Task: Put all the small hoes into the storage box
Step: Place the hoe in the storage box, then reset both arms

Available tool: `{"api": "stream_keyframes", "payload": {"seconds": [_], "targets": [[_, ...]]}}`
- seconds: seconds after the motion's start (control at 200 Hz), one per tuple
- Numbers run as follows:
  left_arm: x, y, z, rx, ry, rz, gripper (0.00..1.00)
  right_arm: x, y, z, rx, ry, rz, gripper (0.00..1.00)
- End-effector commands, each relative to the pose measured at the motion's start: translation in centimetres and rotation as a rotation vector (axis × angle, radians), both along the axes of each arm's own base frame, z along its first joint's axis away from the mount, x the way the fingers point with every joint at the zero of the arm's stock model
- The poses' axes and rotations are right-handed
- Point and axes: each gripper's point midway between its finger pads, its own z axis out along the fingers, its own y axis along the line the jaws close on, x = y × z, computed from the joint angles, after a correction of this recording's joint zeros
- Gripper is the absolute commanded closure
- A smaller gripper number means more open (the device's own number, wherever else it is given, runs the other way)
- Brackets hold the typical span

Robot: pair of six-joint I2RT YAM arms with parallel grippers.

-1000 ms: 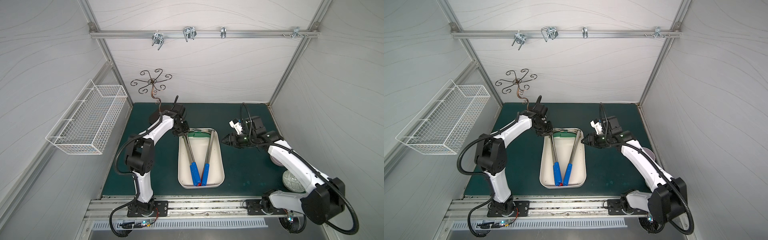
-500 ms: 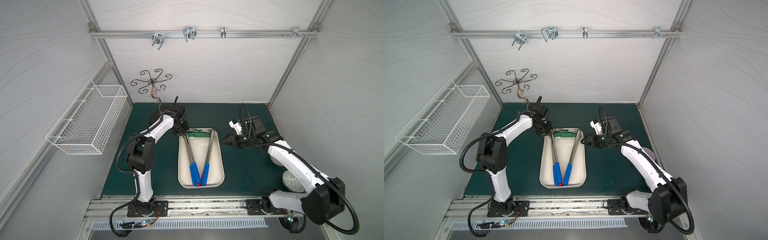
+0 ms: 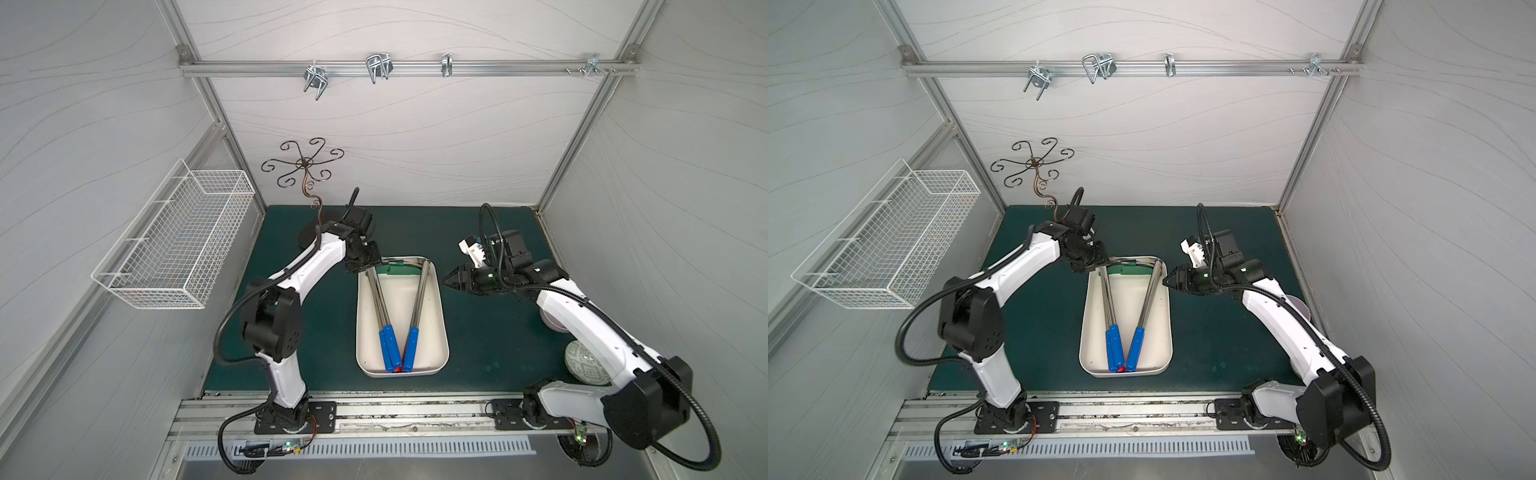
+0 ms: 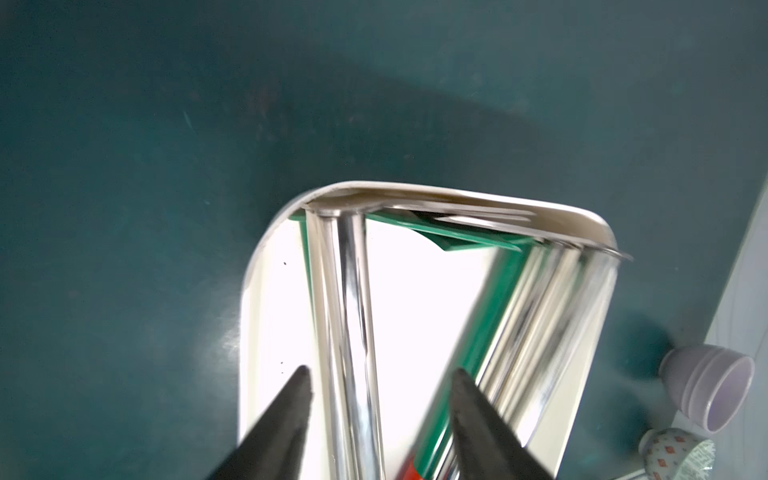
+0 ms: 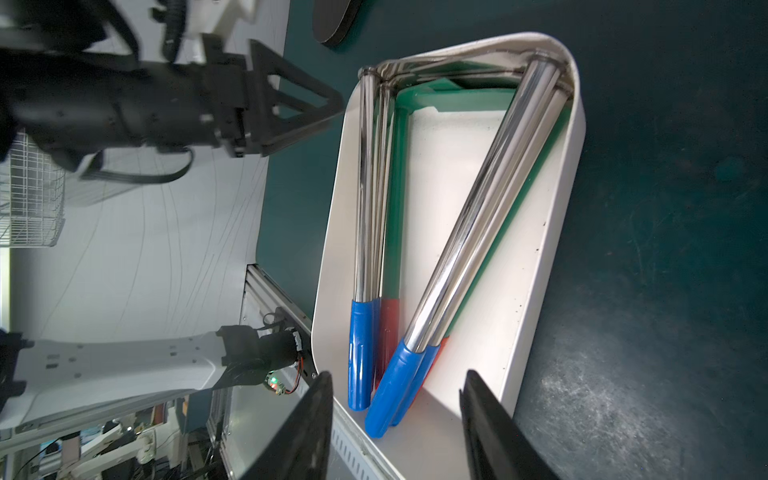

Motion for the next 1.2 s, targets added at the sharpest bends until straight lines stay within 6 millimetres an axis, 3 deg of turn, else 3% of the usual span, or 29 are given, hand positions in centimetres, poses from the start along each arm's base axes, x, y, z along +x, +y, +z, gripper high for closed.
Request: {"api": "stream_keyframes", "payload": {"seconds": [0.0, 0.15, 0.295, 0.415, 0.435, 0.45, 0.46, 0.53, 0.615, 0.66, 0.846, 1.026, 1.196], "targets": [[-0.4, 2.5, 5.2, 0.024, -0.210, 0.018, 0.36, 0.4, -1.1, 1.6, -0.061, -0.099, -0.027, 0.49], [-1.7, 6.7, 7.1, 0.043, -0.415, 0.093, 0.32, 2.0, -3.5, 2.4, -0.162, -0.209, -0.123, 0.48], [-3.1, 10.7, 5.7, 0.097, -0.507, 0.178, 0.30, 3.6, -6.1, 2.9, -0.240, -0.273, -0.216, 0.43], [-3.6, 14.0, 4.0, 0.204, -0.546, 0.264, 0.30, 4.8, -10.1, 3.6, -0.369, -0.360, -0.389, 0.25], [-3.7, 14.5, 3.8, 0.219, -0.556, 0.279, 0.30, 5.0, -10.8, 3.9, -0.384, -0.386, -0.422, 0.20], [-3.8, 14.8, 3.6, 0.230, -0.563, 0.291, 0.30, 5.0, -11.2, 4.0, -0.391, -0.404, -0.440, 0.06], [-3.9, 15.1, 3.5, 0.237, -0.568, 0.298, 0.30, 5.1, -11.4, 4.1, -0.391, -0.419, -0.454, 0.02], [-4.2, 16.5, 3.1, 0.275, -0.624, 0.356, 0.28, 6.2, -13.1, 3.9, -0.422, -0.546, -0.551, 0.01], [-4.7, 18.1, 2.5, 0.314, -0.685, 0.430, 0.24, 7.3, -14.4, 1.1, -0.521, -0.708, -0.560, 0.01], [-4.8, 18.8, 2.1, 0.334, -0.709, 0.459, 0.22, 7.7, -15.7, 0.6, -0.576, -0.763, -0.615, 0.01], [-4.5, 20.1, 0.3, 0.421, -0.735, 0.494, 0.20, 9.3, -20.4, -3.1, -0.629, -0.769, -0.800, 0.01], [-4.0, 22.4, -1.4, 0.530, -0.711, 0.552, 0.15, 11.6, -21.3, -8.4, -0.753, -0.718, -0.758, 0.01], [-3.8, 24.0, -1.9, 0.546, -0.758, 0.588, 0.12, 12.6, -20.8, -11.0, -0.725, -0.844, -0.753, 0.01]]}}
